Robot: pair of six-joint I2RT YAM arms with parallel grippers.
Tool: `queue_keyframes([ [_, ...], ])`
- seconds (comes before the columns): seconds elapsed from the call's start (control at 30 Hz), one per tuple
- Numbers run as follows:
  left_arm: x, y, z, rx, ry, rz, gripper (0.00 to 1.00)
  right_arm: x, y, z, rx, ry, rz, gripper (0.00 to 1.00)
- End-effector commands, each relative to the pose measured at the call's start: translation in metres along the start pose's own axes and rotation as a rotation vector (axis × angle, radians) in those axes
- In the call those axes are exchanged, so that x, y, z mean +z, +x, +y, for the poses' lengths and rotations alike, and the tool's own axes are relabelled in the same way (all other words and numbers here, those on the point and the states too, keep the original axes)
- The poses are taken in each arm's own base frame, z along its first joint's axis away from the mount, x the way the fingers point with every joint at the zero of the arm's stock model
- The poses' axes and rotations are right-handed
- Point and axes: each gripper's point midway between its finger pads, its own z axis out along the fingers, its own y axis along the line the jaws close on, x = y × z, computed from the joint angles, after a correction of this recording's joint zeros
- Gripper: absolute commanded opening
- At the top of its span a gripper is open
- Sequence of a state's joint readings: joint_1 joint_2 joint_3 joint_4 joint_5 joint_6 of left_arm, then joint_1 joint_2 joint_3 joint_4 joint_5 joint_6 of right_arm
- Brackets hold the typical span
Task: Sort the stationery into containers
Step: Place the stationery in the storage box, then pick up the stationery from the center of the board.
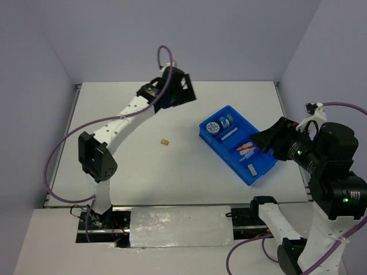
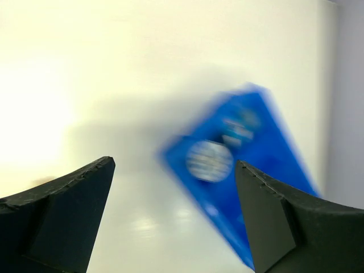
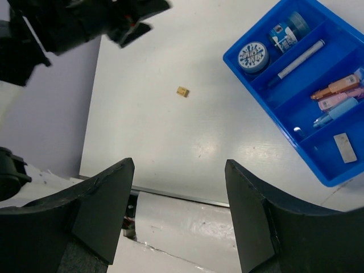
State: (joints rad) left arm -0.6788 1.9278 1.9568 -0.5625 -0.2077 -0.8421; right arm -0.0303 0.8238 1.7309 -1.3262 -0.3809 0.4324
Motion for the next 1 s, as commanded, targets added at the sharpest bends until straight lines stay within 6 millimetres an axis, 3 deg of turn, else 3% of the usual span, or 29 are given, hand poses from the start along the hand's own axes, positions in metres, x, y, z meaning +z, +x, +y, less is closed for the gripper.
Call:
queue_keyframes([
  [0.0,-0.028,0.035,0.150,0.041,-0.541,0.182,0.99,0.007,-0.003,-0.006,-0.020,0.011,-0.022,0.73],
  [0.03,-0.030,0.048,0.167,0.036,-0.589,0.222,0.99,0.011,0.000,-0.011,-0.015,0.027,-0.011,0.73],
  [0.13,-0.034,0.069,0.190,-0.001,-0.686,0.246,0.99,0.022,0.004,-0.021,-0.006,0.056,0.013,0.73],
  [0.27,-0.023,0.104,0.212,-0.085,-0.771,0.303,0.99,0.039,0.014,-0.028,0.008,0.055,0.084,0.73],
  [0.4,-0.001,0.129,0.225,-0.089,-0.789,0.351,0.99,0.031,0.007,-0.029,-0.029,0.078,0.035,0.73],
  [0.6,0.026,0.135,0.225,-0.091,-0.765,0.351,0.99,0.023,0.019,-0.016,-0.056,-0.013,0.054,0.74],
  [0.97,0.049,0.147,0.228,-0.107,-0.724,0.345,0.95,0.017,0.030,-0.012,-0.086,-0.043,0.081,0.74],
])
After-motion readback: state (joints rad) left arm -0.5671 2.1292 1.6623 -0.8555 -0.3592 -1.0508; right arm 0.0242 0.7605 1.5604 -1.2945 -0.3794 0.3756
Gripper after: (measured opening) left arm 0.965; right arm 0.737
